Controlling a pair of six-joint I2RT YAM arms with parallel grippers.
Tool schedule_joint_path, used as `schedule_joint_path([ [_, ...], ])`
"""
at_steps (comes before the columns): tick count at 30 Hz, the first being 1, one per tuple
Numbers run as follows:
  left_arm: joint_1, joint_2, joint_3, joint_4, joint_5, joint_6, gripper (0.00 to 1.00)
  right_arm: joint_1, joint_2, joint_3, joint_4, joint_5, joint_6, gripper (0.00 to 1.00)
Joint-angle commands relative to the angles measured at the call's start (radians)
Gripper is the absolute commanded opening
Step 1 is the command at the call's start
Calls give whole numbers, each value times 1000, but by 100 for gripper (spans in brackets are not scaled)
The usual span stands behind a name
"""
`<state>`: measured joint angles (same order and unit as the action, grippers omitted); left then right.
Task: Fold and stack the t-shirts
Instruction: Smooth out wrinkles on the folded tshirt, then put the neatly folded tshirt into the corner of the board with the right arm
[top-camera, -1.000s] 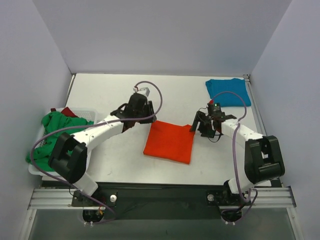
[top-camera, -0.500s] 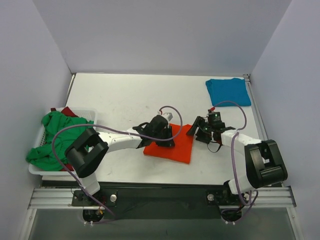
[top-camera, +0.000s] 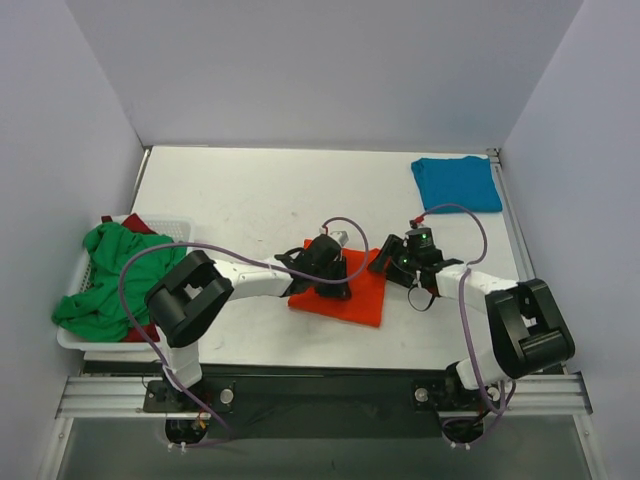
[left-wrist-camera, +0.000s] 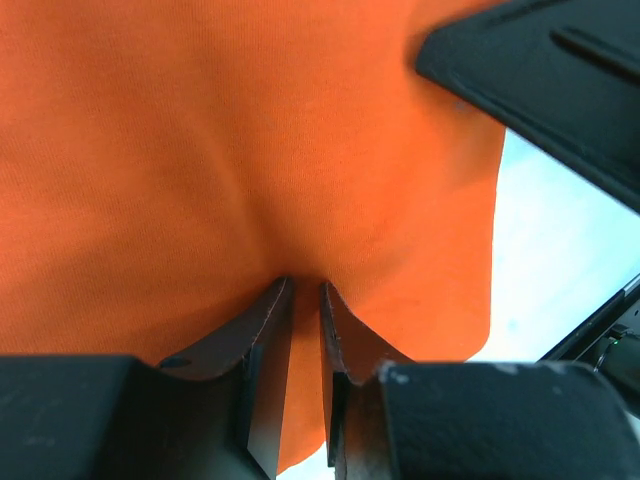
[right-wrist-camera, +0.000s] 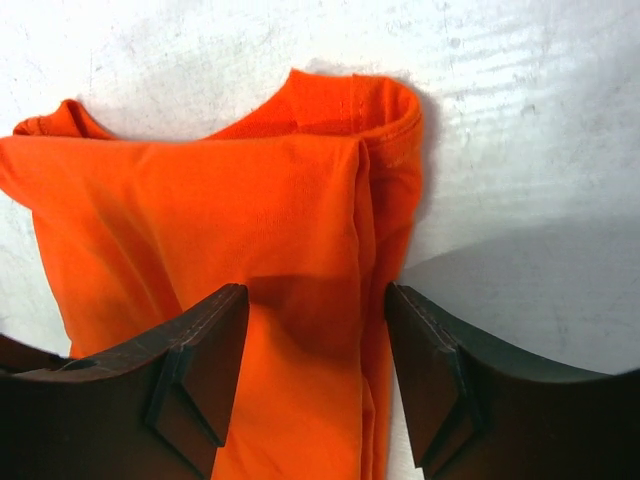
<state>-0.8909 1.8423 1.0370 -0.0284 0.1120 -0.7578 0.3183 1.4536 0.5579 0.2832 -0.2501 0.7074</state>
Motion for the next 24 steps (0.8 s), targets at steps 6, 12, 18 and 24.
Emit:
schedule_joint_path([
  [6, -11, 5, 52, 30, -6, -2, 28, 15, 172, 31, -52, 57, -17, 50],
  [12, -6, -2, 127, -70, -15, 15, 27, 39, 179, 95, -157, 112, -59, 0],
  [18, 33, -123, 273, -335, -100, 89, 26, 71, 142, 261, -375, 300, -151, 0],
  [24, 115, -316, 264, -484, -104, 167, 26, 70, 198, 515, -581, 512, -318, 0],
])
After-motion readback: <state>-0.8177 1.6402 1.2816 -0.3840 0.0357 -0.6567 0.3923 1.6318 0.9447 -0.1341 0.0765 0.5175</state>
